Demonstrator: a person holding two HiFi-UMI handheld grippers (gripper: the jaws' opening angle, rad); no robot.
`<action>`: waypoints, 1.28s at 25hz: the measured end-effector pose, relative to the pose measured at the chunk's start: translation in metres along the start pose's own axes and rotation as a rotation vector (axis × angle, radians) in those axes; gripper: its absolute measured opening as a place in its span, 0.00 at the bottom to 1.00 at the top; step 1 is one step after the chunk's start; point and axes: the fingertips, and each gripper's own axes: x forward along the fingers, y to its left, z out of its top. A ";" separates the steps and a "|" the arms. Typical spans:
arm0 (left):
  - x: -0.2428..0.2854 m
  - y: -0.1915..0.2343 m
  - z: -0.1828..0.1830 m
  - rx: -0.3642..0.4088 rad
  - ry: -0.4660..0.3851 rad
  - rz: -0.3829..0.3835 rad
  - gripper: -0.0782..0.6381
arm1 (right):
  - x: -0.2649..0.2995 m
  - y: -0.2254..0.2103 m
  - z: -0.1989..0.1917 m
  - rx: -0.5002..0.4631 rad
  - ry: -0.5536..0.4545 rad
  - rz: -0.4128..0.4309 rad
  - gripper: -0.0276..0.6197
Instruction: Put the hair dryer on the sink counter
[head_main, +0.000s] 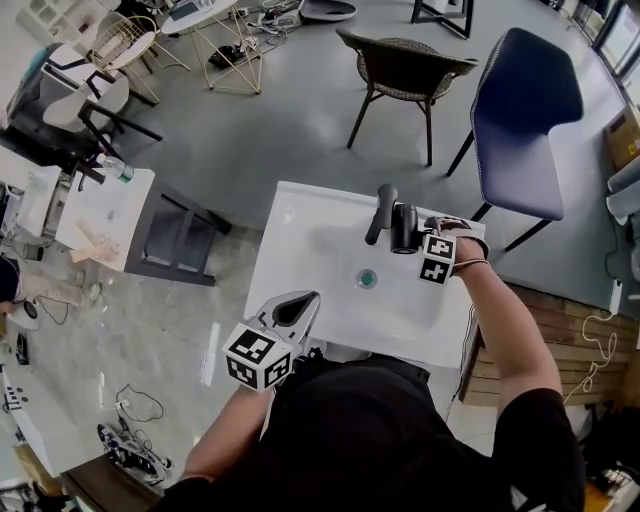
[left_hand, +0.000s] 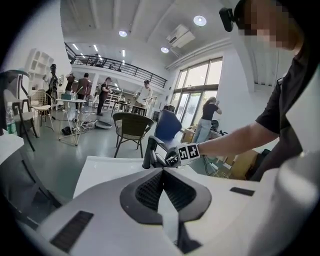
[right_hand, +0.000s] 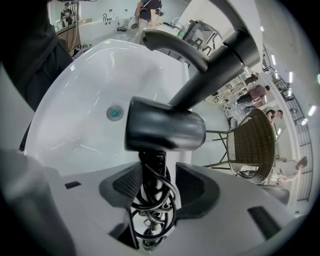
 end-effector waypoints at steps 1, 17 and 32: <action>0.000 0.000 0.000 0.001 0.000 -0.001 0.11 | 0.000 0.001 -0.001 0.002 -0.002 -0.004 0.34; -0.005 -0.002 -0.002 0.010 -0.002 -0.026 0.11 | 0.001 0.002 -0.002 -0.069 0.044 -0.080 0.36; -0.001 0.004 0.001 0.061 0.004 -0.161 0.11 | -0.043 0.018 -0.004 0.123 0.041 -0.165 0.41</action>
